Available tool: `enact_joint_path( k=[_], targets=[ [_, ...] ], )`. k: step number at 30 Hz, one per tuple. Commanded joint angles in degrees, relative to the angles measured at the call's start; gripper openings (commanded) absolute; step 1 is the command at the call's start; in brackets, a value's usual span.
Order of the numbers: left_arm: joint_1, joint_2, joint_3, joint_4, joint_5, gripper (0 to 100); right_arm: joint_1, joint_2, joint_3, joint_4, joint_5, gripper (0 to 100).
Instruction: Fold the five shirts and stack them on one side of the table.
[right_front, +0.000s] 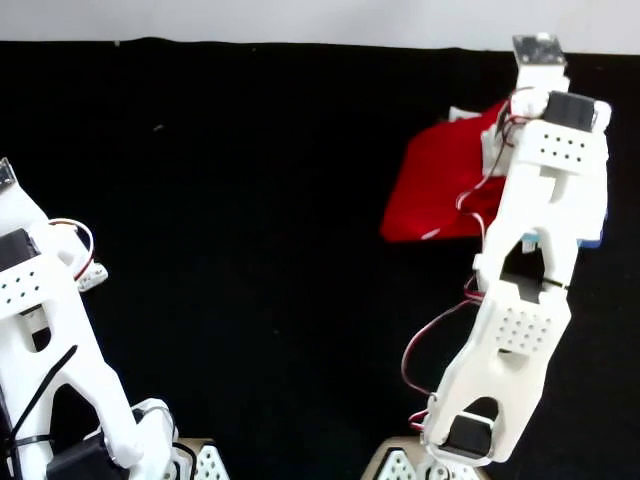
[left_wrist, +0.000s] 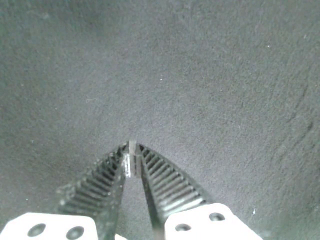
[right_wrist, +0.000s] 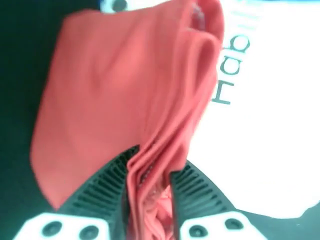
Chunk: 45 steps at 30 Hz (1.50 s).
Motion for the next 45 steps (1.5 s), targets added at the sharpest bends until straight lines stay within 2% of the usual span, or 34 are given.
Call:
enact_joint_path(
  k=[1, 9, 15, 18, 23, 33, 38, 45],
  targets=[
    [0.5, -1.5, -0.7, -0.2, 0.4, 1, -2.9, -2.9, -10.9, 4.4, 1.9, 0.5],
    [0.4, -1.5, -0.6, -0.2, 0.4, 1, -4.9, -13.4, -14.4, 4.4, 2.4, 0.5],
    [0.4, -1.5, -0.6, -0.2, 0.4, 1, 0.2, -14.1, -13.7, 2.8, 2.5, 0.5],
    [0.4, -1.5, -0.6, -0.2, 0.4, 1, 3.2, -12.7, -9.2, -1.1, 2.6, 0.5],
    [0.3, -1.5, -0.6, -0.2, 0.4, 1, 6.8, -8.0, -2.9, -6.8, 7.5, 0.5],
    [0.1, -1.5, -0.6, -0.2, 0.4, 1, 12.4, 2.0, -2.6, -13.7, 15.5, 0.5],
    [0.3, -1.5, -0.6, -0.2, 0.4, 1, 13.3, 3.2, -2.7, -15.1, 16.4, 0.9],
    [0.1, -1.5, -0.6, -0.1, 0.4, 1, 13.1, 3.6, -2.7, -22.2, 16.4, 0.9]
  ],
)
